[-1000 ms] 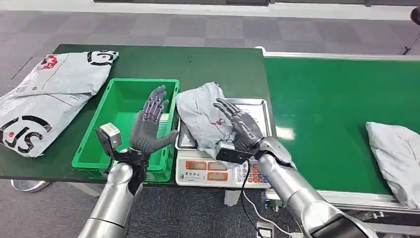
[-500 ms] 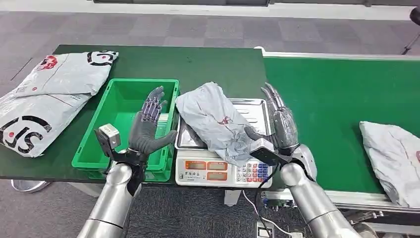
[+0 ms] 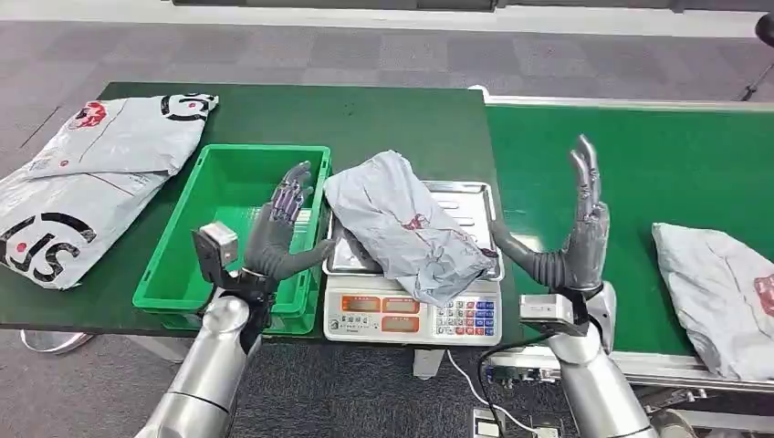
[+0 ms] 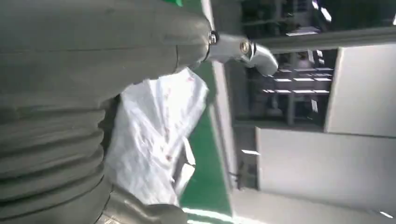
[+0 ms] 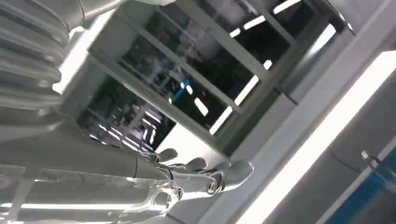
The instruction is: Moved the parcel from conveyor to table for the left to box.
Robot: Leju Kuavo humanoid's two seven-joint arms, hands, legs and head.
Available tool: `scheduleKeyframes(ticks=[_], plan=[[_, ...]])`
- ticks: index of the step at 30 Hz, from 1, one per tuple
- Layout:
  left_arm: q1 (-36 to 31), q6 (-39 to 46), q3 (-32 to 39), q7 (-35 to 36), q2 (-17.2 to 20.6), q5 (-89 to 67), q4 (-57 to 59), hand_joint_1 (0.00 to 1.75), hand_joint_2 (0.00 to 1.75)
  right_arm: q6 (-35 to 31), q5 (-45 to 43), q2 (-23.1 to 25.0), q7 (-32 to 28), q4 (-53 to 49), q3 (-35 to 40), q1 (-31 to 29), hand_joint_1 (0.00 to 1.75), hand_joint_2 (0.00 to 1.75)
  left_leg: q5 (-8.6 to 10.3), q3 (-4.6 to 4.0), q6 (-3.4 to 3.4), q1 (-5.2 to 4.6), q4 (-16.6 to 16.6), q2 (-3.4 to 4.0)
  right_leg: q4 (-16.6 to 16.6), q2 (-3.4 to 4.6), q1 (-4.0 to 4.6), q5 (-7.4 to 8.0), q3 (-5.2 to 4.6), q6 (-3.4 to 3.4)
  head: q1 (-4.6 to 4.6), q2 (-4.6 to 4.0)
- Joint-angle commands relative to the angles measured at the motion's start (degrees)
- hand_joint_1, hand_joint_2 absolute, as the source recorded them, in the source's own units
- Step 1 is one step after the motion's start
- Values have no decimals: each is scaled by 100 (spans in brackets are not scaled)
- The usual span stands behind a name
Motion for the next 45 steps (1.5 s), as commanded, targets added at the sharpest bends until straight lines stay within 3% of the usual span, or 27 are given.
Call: scheduleKeyframes(ticks=[1, 5, 8, 12, 20, 24, 32, 33, 34, 45], plan=[[-1101, 703, -1295, 19, -394, -528, 1316, 0, 175, -180, -58, 149, -79, -539, 51, -131, 0, 175, 1, -5, -2, 4, 6, -22, 1, -33, 7, -5, 7, -11, 0, 0], [-1547, 748, -1796, 120, -661, -1071, 2239, 0, 175, -361, -135, 92, -79, -621, 356, -213, 0, 175, 7, -2, 6, 1, 5, -20, -3, -32, 4, 1, 12, -5, 0, 0], [-1804, 1265, -2479, 864, -816, -2023, 2750, 0, 175, -539, 31, 129, -79, -680, 422, -173, 0, 175, 8, 18, 8, -3, -11, -10, -20, -20, 2, 9, 34, -3, 0, 0], [-1941, 835, -2562, 1599, -995, -2243, 3359, 0, 175, -565, 88, 273, -79, -843, 448, -154, 0, 175, 6, 11, 5, -6, -2, -7, -9, -15, -2, 7, 20, -3, 0, 0], [-1957, 794, -2609, 1702, -975, -2316, 3400, 0, 175, -556, 99, 256, -79, -848, 433, -144, 0, 175, 4, 6, 8, -6, 3, 8, -2, 3, -3, 8, 9, 4, 0, 0], [-1947, 611, -2779, 2593, -1010, -2616, 3647, 0, 175, -539, 130, 256, -46, -841, 428, -174, 0, 175, 2, 16, 7, 1, -4, 16, -16, 6, 4, 11, 21, 0, 0, 0], [-1823, 1238, -2593, 3247, -905, -2822, 3670, 0, 175, -501, 164, 240, 134, -790, 452, -185, 0, 175, 4, 17, 6, -5, -6, 23, -10, 14, -2, 12, 19, -1, 0, 0], [-1794, 1338, -2496, 3242, -885, -2756, 3656, 7, 175, -507, 170, 246, 135, -800, 441, -158, 0, 175, 4, 19, 5, -2, -8, 26, -15, 16, 1, 14, 21, -3, 0, 0], [-1775, 1597, -2526, 3209, -865, -2854, 3640, 175, 175, -508, 214, 246, 149, -830, 419, -112, 0, 175, 4, 19, 6, -7, -8, 24, -10, 16, -4, 13, 19, 0, 0, 0], [-1627, 1892, -2013, 2755, -795, -2540, 3493, 175, 175, -429, 270, 207, 221, -842, 449, -47, 0, 175, 4, 20, 7, -5, -7, 21, -11, 14, -2, 11, 22, 3, 0, 0]])
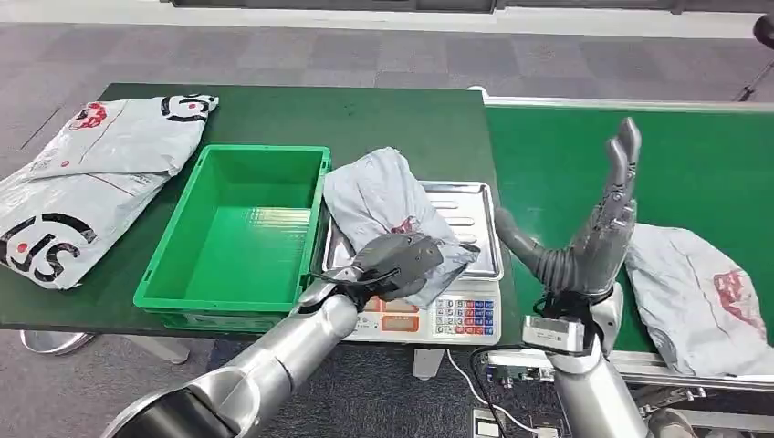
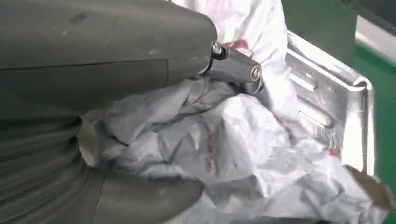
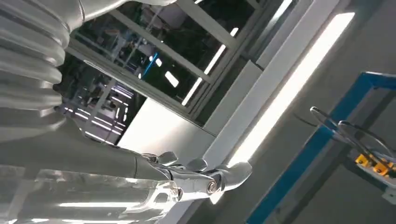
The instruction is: Moved the parcel from conveyor to table for the left to box.
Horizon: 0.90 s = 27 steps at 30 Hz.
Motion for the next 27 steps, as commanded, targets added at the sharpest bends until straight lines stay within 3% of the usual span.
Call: scheduleKeyframes(ticks=[1, 7, 14, 17, 18, 20, 24, 27], plan=[[110, 38, 530, -555, 187, 330, 117, 175, 175, 21, -20, 44, -15, 116, 159, -44, 0, 175, -7, 24, -6, 5, -15, 25, -19, 15, 7, 1, 20, -14, 0, 0], [239, 774, 942, -2191, 142, 804, -273, 175, 175, 70, 62, 131, -58, -93, 104, 116, 0, 175, -7, 22, -7, 3, -15, 24, -17, 13, 5, 1, 17, -15, 0, 0], [226, 764, 941, -2191, 138, 807, -281, 175, 175, 75, 62, 131, -57, -97, 104, 111, 0, 175, -4, 6, -3, 2, -3, 9, -5, 5, 4, 0, 5, -7, 0, 0], [316, 1328, 1113, -3013, 108, 1063, -502, 175, 175, 134, 49, 144, -70, -79, 85, 58, 0, 175, -5, 8, -4, 2, -5, 17, -7, 10, 4, 1, 5, -9, 0, 0], [513, 1490, 876, -3013, 209, 1191, -1053, 175, 175, 189, 14, 137, -87, -36, 118, -5, 0, 175, -5, 12, -5, 3, -9, 20, -12, 11, 5, 2, 8, -12, 0, 0], [844, 2261, -305, -3013, 730, 1977, -2564, 175, 175, 206, -59, 154, -113, 123, 182, -167, 0, 175, -7, 17, -6, 3, -12, 28, -16, 16, 6, 2, 11, -17, 0, 0], [844, 3245, -1202, -3013, 1182, 2082, -3666, 175, 175, 232, -191, 160, -192, 232, 263, -336, 0, 175, -10, 11, -10, 2, -7, 45, -4, 33, 5, 2, -2, -20, 0, 0], [1043, 3447, -692, -3013, 1202, 1040, -4448, 175, 175, 207, -235, 156, -201, 299, 310, -444, 0, 175, -6, 2, -7, 3, -2, 26, -1, 18, 5, 2, -6, -13, 0, 0]])
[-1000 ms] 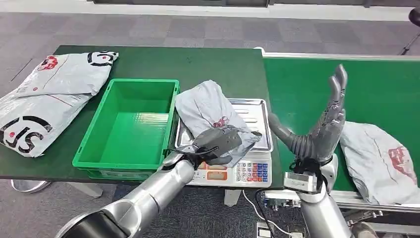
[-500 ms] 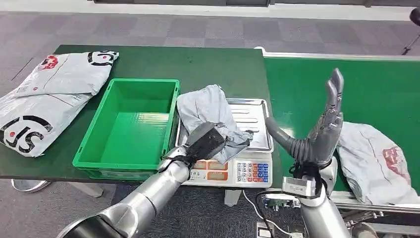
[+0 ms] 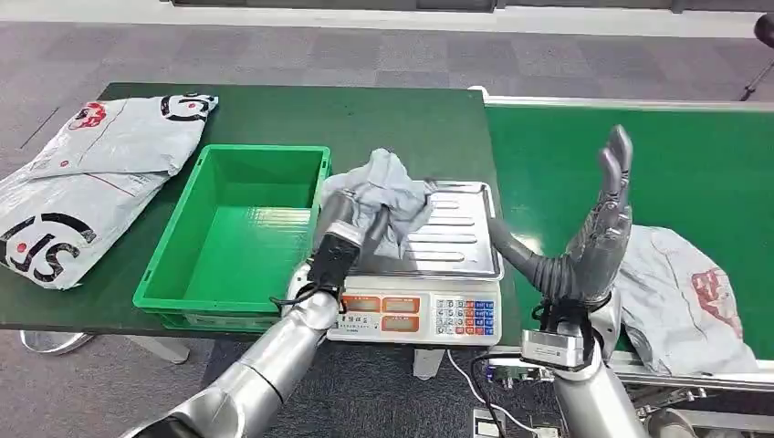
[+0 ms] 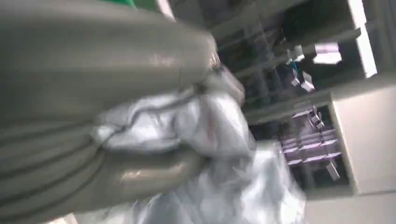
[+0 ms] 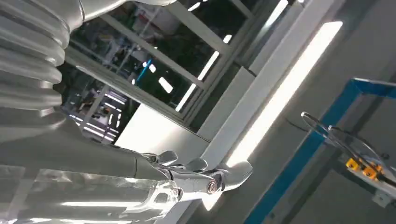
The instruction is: Moved the parcel from conveyor to table for the left to box.
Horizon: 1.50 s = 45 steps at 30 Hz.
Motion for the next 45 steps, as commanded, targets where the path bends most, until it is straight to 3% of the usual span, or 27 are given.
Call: scheduleKeyframes(ticks=[1, 6, 15, 18, 21, 23, 24, 27, 30, 31, 36, 41, 45], plan=[[305, 865, -851, 22, 878, -1135, -2584, 175, 175, 0, -141, 100, -35, 420, 284, -469, 0, 175, -7, 10, -7, 4, -4, 33, -4, 23, 6, 2, 0, -15, 0, 0], [575, 865, 81, 22, 980, -1809, -3164, 175, 175, -104, -146, -43, -13, 317, 197, -266, 0, 175, -8, 22, -6, 4, -12, 31, -15, 22, 7, 3, 17, -14, 0, 0], [575, 865, 81, 22, 980, -1809, -3164, 175, 175, -104, -146, -43, -13, 317, 197, -266, 0, 175, -3, 14, -4, 4, -8, 16, -9, 7, 5, 1, 10, -10, 0, 0], [627, 865, 757, 22, 911, -2281, -2980, 175, 175, -129, -126, -57, 7, 280, 164, -208, 0, 175, -4, 16, -4, 5, -10, 21, -13, 12, 7, 2, 13, -11, 0, 0], [479, 865, 1221, 22, 980, -2248, -2264, 175, 175, -174, -71, -101, 57, 142, 86, -65, 0, 175, -4, 30, -7, 5, -21, 29, -24, 16, 8, 4, 25, -17, 0, 0], [-197, 865, 2089, 202, 789, -2145, -186, 175, 175, -243, 69, -182, 130, -89, -79, 203, 0, 175, 0, 29, -7, 3, -20, 15, -18, 5, 5, 2, 24, -16, 0, 0], [-279, 865, 2233, 22, 844, -2035, 97, 175, 175, -228, 80, -205, 129, -154, -127, 282, 0, 175, 6, 38, -9, 6, -31, 9, -30, -3, 8, 6, 36, -20, 0, 0], [-409, 601, 2223, 641, 1030, -2216, 938, 175, 175, -153, 88, -252, 120, -145, -188, 294, 0, 175, 3, 25, -4, 2, -12, -6, -9, -13, 2, -3, 23, -10, 0, 0], [-310, 335, 2208, 1314, 1075, -2445, 1085, 175, 175, -75, 95, -245, 127, -16, -152, 160, 0, 175, 6, 37, -9, 3, -27, 33, -25, 18, 6, 10, 22, -18, 0, 0], [-293, 235, 2225, 1764, 1080, -2561, 1148, 175, 0, -54, 112, -236, 142, 40, -129, 107, 0, 175, 1, 22, -5, 2, -11, 31, -10, 19, 3, 5, 8, -13, 0, 0], [-241, 49, 2328, 2478, 1128, -2750, 1090, 175, 0, -10, 169, -160, 222, 144, -54, -30, 0, 175, -1, 17, -5, 6, -7, 37, -10, 22, 7, 5, 5, -18, 0, 0], [-244, -2, 2344, 2509, 1157, -2752, 1090, 175, 0, -7, 176, -146, 229, 145, -38, -37, 0, 175, -1, 21, -9, 7, -14, 41, -15, 25, 10, 8, 10, -24, 0, 0], [-248, -451, 2374, 2966, 1209, -2888, 1158, 175, 0, 41, 251, -77, 298, 246, 17, -153, 0, 175, 3, 9, -7, 6, -7, 37, -4, 22, 7, 9, -4, -18, 0, 0]])
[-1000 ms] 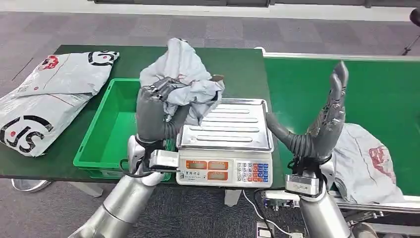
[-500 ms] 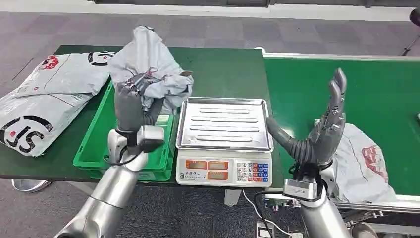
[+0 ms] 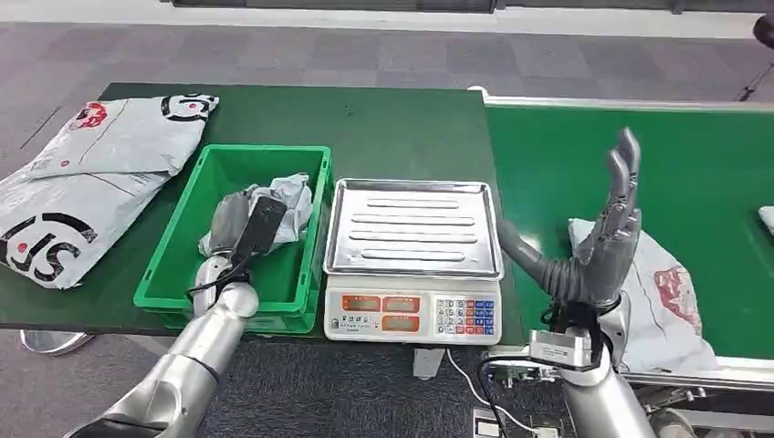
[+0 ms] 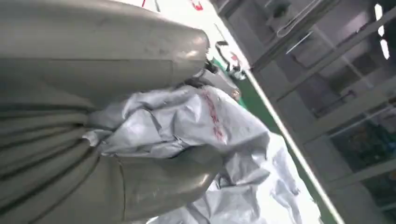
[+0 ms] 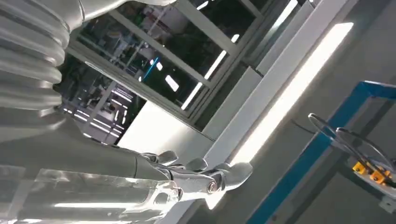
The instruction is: Moved the parcel from conveyor to table for the left to box.
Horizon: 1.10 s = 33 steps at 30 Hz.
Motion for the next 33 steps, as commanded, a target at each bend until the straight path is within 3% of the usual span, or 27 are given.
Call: scheduleKeyframes(ticks=[1, 2, 3, 18, 23, 26, 33], plan=[[-227, -435, 302, 443, 161, -169, 593, 145, 0, 64, 94, 123, 72, 393, 89, -324, 0, 175, -1, 9, -6, 7, -3, 21, -5, 12, 9, 6, 4, -12, 0, 0], [-200, -279, 351, 459, 160, -247, 554, 38, 0, 54, 121, 128, 97, 391, 89, -321, 0, 175, 0, 11, -7, 8, -7, 27, -9, 17, 10, 9, 4, -14, 0, 0], [-178, -24, 350, 465, 173, -365, 519, 0, 0, 47, 134, 125, 113, 376, 89, -302, 0, 175, 0, 8, -7, 8, -4, 25, -5, 17, 9, 7, 3, -13, 0, 0], [-130, 378, 463, 227, 156, -481, 353, 0, 0, 116, 206, 74, 267, 384, 80, -236, 0, 175, 5, 11, -10, 8, -8, 15, -8, 9, 9, 7, 9, -14, 0, 0], [261, -311, 822, -665, -72, 394, -755, 0, 0, 351, 408, 60, 544, 767, -49, -263, 0, 175, 6, 9, -7, 9, -8, 10, -11, 4, 10, 8, 10, -12, 0, 0], [385, -1275, 851, -717, -98, 1089, -1006, 0, 0, 414, 412, 56, 534, 903, -83, -359, 0, 175, 4, 9, -7, 11, -7, 11, -13, 4, 12, 7, 11, -12, 0, 0], [378, -462, 733, -1231, -91, 1019, -1035, 0, 0, 707, 443, -47, 993, 1263, -224, -508, 0, 175, 5, 15, -9, 10, -10, 10, -16, 2, 12, 7, 16, -15, 0, 0]])
